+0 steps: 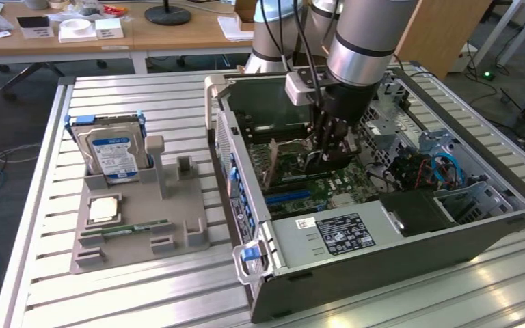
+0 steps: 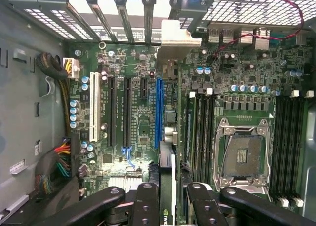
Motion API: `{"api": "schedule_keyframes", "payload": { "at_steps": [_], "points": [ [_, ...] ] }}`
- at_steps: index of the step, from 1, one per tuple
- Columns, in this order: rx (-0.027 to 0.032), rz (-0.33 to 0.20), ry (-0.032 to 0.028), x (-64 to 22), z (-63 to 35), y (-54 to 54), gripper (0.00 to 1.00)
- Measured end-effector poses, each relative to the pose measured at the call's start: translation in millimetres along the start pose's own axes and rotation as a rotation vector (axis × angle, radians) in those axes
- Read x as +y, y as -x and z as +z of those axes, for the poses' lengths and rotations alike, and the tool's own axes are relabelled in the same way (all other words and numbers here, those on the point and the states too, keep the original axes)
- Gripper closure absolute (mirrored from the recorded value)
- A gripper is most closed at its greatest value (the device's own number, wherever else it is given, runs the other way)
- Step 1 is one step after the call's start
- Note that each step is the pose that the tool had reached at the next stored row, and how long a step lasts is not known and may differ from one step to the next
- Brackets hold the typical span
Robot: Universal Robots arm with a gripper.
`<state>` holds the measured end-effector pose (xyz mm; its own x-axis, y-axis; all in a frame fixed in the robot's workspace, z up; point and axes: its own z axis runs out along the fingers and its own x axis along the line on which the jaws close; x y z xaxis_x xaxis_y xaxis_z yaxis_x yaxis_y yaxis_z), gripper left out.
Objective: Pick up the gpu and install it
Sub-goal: 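Insert the gpu into the slot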
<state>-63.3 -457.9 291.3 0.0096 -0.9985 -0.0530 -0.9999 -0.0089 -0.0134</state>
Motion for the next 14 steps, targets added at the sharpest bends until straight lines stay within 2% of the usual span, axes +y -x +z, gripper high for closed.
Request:
{"api": "schedule_keyframes", "payload": {
  "at_steps": [14],
  "points": [
    [0.0003,0.000,0.0000,4.6,2.9,-1.0,0.74]
  ]
}}
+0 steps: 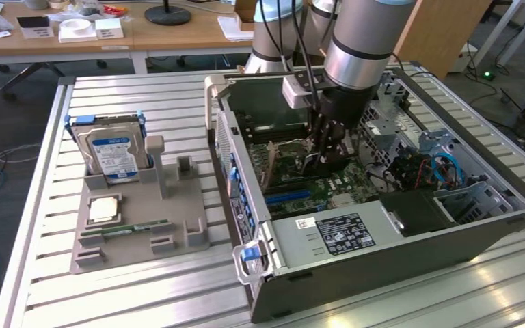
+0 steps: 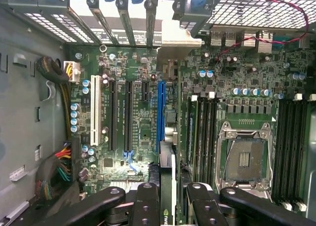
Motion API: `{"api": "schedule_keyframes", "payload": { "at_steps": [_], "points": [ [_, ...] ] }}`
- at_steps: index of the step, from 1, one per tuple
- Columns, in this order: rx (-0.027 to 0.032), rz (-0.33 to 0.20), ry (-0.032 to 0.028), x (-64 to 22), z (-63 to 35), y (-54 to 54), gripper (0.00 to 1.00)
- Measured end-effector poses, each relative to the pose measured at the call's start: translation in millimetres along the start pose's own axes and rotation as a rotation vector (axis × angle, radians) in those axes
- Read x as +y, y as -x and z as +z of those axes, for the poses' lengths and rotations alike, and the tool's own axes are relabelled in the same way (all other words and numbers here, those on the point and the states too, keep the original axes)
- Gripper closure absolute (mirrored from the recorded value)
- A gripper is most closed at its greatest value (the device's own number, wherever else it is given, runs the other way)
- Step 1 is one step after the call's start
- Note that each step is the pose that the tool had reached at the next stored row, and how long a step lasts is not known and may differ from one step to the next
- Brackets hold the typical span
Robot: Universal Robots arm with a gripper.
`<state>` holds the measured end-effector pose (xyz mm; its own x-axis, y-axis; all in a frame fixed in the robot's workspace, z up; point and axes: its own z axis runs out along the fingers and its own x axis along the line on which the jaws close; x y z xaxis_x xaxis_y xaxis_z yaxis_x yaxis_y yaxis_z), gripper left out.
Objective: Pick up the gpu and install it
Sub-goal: 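Insert the gpu into the slot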
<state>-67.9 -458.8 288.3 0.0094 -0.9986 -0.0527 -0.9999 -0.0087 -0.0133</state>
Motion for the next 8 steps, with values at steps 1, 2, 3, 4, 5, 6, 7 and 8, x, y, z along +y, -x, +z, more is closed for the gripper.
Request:
{"api": "schedule_keyframes", "payload": {
  "at_steps": [1,2,3,4,5,6,7,8],
  "points": [
    [-0.0003,0.000,-0.0001,1.0,0.2,0.0,0.74],
    [-0.0002,0.000,-0.0001,2.2,0.2,0.0,0.74],
    [0.0000,0.000,-0.0001,3.4,0.1,0.0,0.74],
    [0.0001,0.000,-0.0001,4.4,0.0,0.0,0.74],
    [0.0001,0.000,-0.0001,5.0,0.1,0.1,0.74],
    [0.0000,0.000,-0.0001,5.3,0.3,0.0,0.74],
    [-0.0001,0.000,-0.0002,5.3,1.1,-0.1,0.74],
    [0.0000,0.000,-0.0001,5.4,2.1,-0.2,0.74]
  ]
}}
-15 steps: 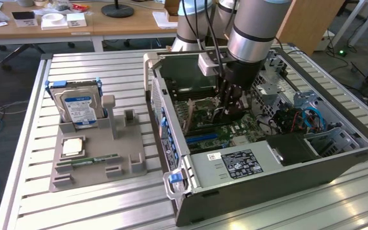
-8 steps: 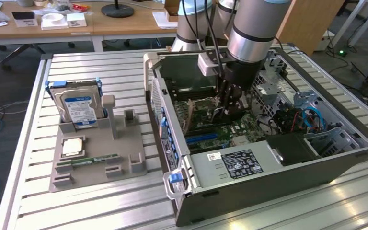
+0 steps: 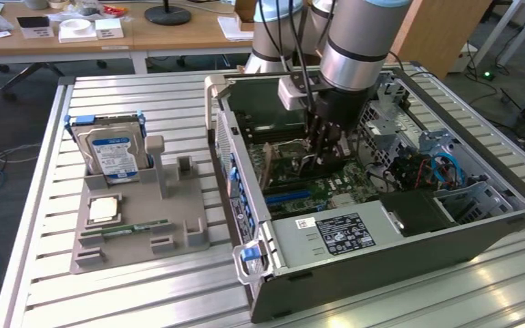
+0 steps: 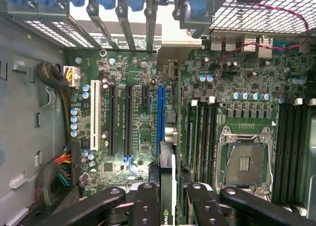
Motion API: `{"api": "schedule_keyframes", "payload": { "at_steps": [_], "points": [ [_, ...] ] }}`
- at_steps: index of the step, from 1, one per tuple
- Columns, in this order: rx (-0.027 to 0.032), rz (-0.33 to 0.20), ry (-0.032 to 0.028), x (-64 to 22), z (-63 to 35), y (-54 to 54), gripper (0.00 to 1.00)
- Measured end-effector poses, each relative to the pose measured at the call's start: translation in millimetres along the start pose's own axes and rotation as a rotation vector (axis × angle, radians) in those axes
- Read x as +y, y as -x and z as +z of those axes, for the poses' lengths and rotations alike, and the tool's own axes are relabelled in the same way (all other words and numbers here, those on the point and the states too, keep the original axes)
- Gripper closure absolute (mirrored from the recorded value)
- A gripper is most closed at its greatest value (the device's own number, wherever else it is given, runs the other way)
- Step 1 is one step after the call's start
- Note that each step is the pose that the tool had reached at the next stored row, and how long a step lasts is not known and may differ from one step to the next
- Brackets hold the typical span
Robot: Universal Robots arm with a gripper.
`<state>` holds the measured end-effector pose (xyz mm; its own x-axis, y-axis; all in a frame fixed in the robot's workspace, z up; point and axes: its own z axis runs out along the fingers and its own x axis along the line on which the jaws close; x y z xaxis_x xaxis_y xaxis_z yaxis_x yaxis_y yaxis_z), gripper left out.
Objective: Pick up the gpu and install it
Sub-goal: 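Insert the gpu into the slot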
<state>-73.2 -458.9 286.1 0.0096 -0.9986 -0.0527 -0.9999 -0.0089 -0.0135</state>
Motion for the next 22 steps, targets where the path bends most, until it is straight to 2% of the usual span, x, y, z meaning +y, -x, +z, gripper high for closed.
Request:
{"api": "schedule_keyframes", "payload": {
  "at_steps": [6,14,22],
  "points": [
    [0.0002,0.000,0.0002,0.5,6.1,-1.0,0.74],
    [0.0002,0.000,0.0001,2.7,6.7,-4.9,0.74],
    [0.0023,0.000,0.0000,9.8,8.0,-5.3,0.74]
  ]
}}
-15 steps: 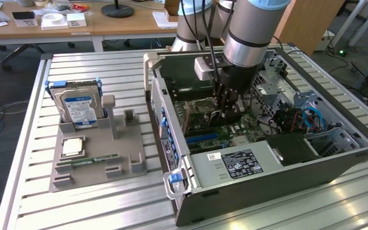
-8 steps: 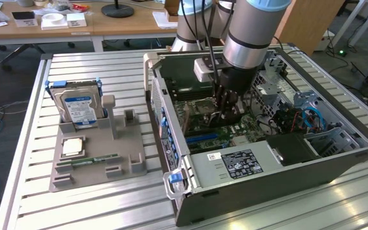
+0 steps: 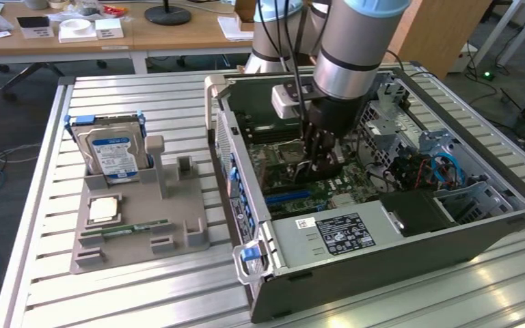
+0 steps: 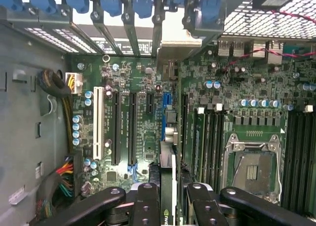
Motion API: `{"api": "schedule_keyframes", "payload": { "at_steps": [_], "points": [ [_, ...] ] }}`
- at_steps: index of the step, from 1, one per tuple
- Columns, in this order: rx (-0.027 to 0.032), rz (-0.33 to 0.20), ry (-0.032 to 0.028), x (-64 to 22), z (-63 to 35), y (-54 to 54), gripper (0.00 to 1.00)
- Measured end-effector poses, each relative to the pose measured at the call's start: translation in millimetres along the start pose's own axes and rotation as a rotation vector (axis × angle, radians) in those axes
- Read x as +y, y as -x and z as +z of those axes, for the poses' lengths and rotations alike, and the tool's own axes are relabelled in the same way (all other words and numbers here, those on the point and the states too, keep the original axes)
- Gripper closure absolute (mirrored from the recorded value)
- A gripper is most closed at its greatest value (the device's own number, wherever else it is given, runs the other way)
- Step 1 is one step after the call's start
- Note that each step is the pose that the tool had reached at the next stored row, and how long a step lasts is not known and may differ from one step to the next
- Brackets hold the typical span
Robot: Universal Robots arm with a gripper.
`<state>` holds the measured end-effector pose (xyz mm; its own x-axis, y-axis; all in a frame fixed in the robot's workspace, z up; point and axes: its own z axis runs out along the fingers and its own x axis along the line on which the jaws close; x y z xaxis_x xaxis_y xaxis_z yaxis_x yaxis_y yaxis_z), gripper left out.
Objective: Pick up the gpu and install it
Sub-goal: 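Insert the gpu into the slot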
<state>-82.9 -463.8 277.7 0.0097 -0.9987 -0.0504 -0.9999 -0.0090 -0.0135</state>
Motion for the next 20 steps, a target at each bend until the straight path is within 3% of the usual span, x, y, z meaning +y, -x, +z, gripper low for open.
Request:
{"api": "schedule_keyframes", "payload": {
  "at_steps": [5,20],
  "points": [
    [0.0010,0.000,0.0002,4.4,0.8,0.0,0.74],
    [0.0052,0.000,0.0001,6.7,10.3,-0.5,0.74]
  ]
}}
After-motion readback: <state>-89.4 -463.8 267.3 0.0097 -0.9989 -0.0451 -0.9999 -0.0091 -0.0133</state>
